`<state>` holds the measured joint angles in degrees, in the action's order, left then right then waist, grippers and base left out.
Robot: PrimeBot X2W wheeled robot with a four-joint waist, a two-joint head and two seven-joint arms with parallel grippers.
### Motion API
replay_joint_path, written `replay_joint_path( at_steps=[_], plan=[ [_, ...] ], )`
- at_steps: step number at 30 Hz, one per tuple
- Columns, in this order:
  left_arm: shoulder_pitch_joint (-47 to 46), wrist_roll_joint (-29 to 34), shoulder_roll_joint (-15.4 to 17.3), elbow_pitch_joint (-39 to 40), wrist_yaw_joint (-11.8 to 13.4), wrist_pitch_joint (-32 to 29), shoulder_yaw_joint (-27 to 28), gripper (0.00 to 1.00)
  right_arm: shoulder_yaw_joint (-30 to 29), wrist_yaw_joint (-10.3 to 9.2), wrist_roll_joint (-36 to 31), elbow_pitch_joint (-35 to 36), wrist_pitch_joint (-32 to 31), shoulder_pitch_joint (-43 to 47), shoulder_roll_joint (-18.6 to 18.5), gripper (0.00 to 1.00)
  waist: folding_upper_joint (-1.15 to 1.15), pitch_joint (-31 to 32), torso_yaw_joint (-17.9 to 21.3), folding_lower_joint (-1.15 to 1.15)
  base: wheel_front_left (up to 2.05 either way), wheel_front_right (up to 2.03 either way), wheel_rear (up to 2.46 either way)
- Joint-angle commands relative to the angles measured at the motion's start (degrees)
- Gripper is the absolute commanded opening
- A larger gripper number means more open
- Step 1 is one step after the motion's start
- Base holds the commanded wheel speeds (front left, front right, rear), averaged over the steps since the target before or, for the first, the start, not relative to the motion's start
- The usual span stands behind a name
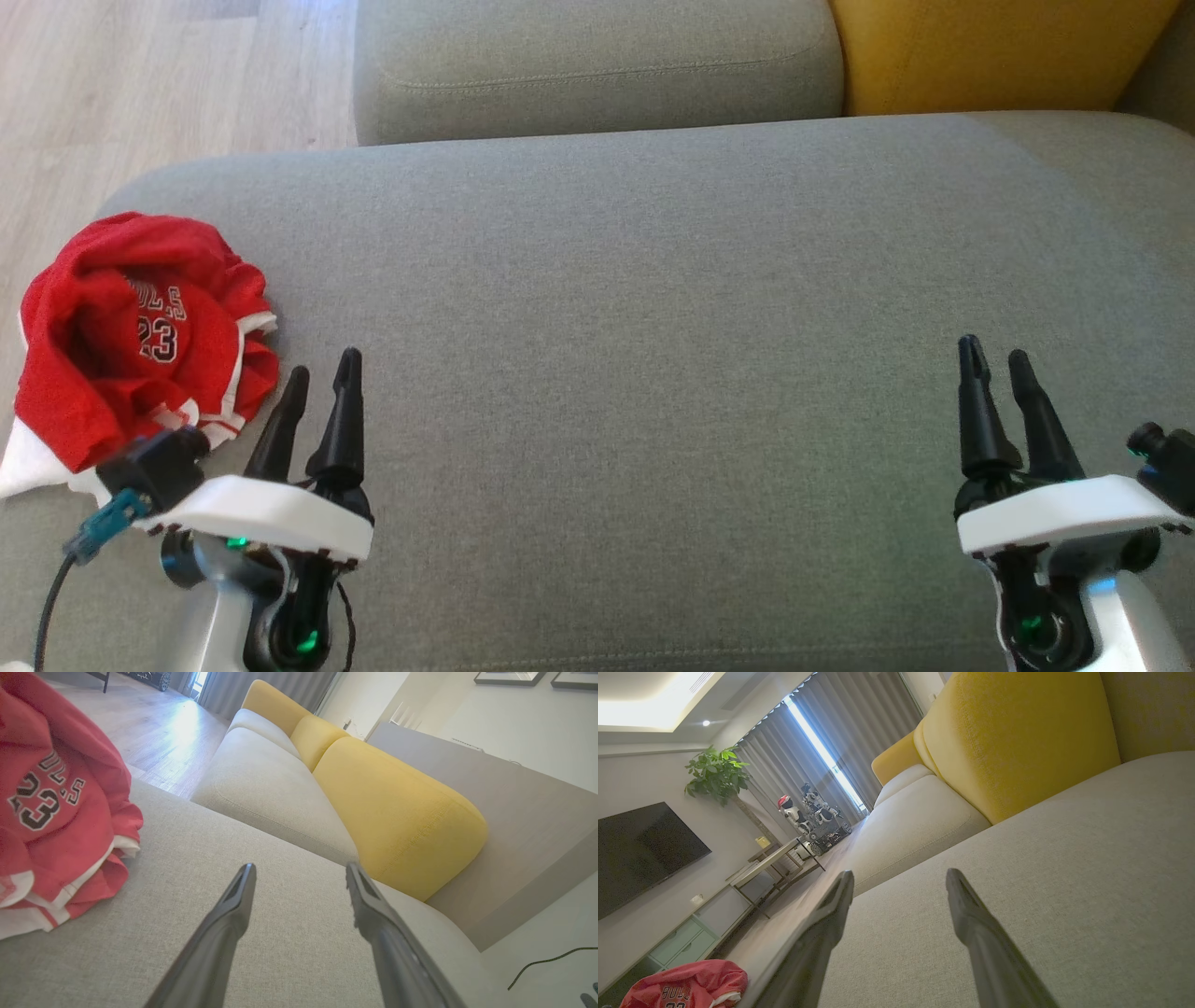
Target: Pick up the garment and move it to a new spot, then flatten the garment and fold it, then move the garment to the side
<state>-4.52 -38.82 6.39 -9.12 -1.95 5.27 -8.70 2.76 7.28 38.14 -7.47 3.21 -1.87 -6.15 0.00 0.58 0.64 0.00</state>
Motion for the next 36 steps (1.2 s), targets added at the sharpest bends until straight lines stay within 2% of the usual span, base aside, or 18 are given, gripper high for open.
replay_joint_path(
  at_steps=[1, 25, 36],
  plan=[
    [-3.84, 1.03, 1.16, 2.61, 0.24, 0.66, 1.03, 1.0, 0.77, 0.15, -1.04, 2.48, 0.8, -3.55, -0.98, 1.0, 0.0, 0.0, -0.01, 0.0, 0.0, 0.0, 0.0],
    [-3.23, 14.79, 2.76, -0.99, 3.23, 4.68, -2.17, 1.0, 3.76, 0.18, -16.7, -0.13, 2.49, -3.17, -0.28, 1.0, 0.0, 0.32, 0.14, 0.0, 0.0, 0.0, 0.0],
    [-2.9, 19.64, 2.89, -3.03, 3.75, 6.35, -2.72, 1.0, 4.05, 0.19, -22.59, -1.06, 3.22, -2.76, 0.35, 1.0, 0.0, 0.47, 0.15, 0.0, 0.0, 0.0, 0.0]
  ],
)
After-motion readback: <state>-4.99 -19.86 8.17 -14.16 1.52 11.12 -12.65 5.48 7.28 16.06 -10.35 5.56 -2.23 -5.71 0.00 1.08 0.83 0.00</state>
